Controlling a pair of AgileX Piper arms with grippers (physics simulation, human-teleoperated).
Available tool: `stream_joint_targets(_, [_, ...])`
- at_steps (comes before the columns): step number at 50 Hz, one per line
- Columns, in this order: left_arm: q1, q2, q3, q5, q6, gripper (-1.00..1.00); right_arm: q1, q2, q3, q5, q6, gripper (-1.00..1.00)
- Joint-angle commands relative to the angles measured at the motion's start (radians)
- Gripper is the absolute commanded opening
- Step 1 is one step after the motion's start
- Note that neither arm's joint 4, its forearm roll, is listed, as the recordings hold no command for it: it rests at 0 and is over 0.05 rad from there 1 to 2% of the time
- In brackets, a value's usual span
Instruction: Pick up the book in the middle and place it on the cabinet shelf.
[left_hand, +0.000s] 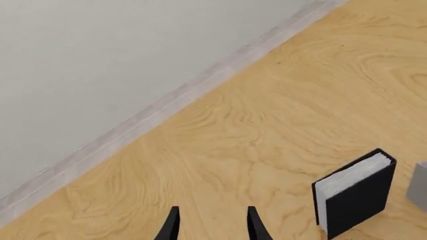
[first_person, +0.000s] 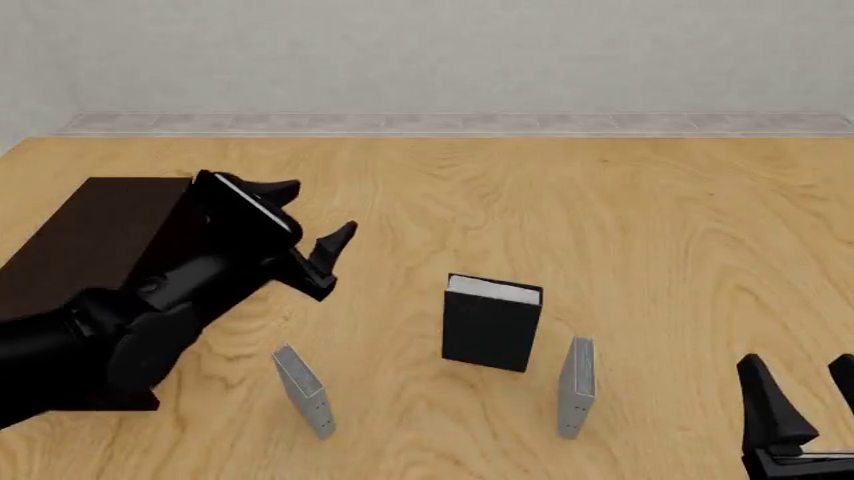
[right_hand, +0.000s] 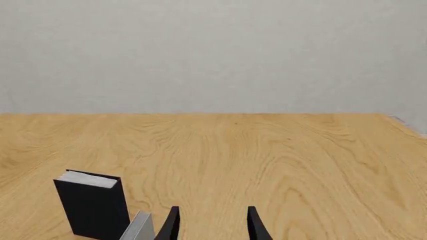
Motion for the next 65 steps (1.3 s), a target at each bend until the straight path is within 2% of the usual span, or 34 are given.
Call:
stream_joint_targets(1, [-0.063, 0.092, -0.079, 0.017, 0.066, 1.00, 0.000, 0.003, 0.000, -0.004, -0.001, 1.00])
stream_joint_targets(6, [-0.092, 0.099, -0.091, 0.021, 0.077, 1.00, 0.000, 0.004, 0.001, -0.004, 0.000, 1.00])
stream_joint_targets(7, [-0.095, 0.107, -0.093, 0.015, 0.103, 1.00, 0.000, 0.005, 0.001, -0.005, 0.000, 1.00])
stream_joint_targets(9, [-0.094, 0.109, -0.108, 0.026, 0.088, 1.00, 0.000, 0.003, 0.001, -0.004, -0.001, 1.00])
stream_joint_targets(11, [-0.103, 0.118, -0.108, 0.021, 0.126, 1.00, 0.000, 0.003, 0.000, -0.003, 0.000, 1.00])
stream_joint_targets(12, [-0.105, 0.119, -0.121, 0.031, 0.116, 1.00, 0.000, 0.002, 0.000, -0.002, 0.000, 1.00])
stream_joint_targets(19, [-0.150, 0.139, -0.137, 0.056, 0.177, 1.00, 0.000, 0.002, 0.000, -0.002, 0.000, 1.00])
stream_joint_targets(22, [-0.173, 0.171, -0.132, 0.055, 0.224, 1.00, 0.000, 0.000, 0.000, 0.000, 0.000, 1.00])
stream_joint_targets(31, [-0.195, 0.215, -0.171, 0.073, 0.253, 1.00, 0.000, 0.000, 0.000, 0.000, -0.001, 1.00])
stream_joint_targets(32, [-0.203, 0.222, -0.168, 0.074, 0.281, 1.00, 0.000, 0.001, 0.000, -0.002, -0.001, 1.00])
stream_joint_targets(33, [-0.202, 0.219, -0.181, 0.087, 0.267, 1.00, 0.000, 0.002, 0.000, -0.002, 0.000, 1.00])
stream_joint_targets(36, [-0.219, 0.225, -0.186, 0.100, 0.308, 1.00, 0.000, 0.001, 0.000, -0.002, -0.001, 1.00])
stream_joint_targets(45, [-0.271, 0.222, -0.221, 0.146, 0.332, 1.00, 0.000, 0.004, 0.001, -0.005, 0.000, 1.00])
stream_joint_targets(65, [-0.394, 0.204, -0.219, 0.235, 0.298, 1.00, 0.000, 0.008, 0.001, -0.009, -0.001, 1.00])
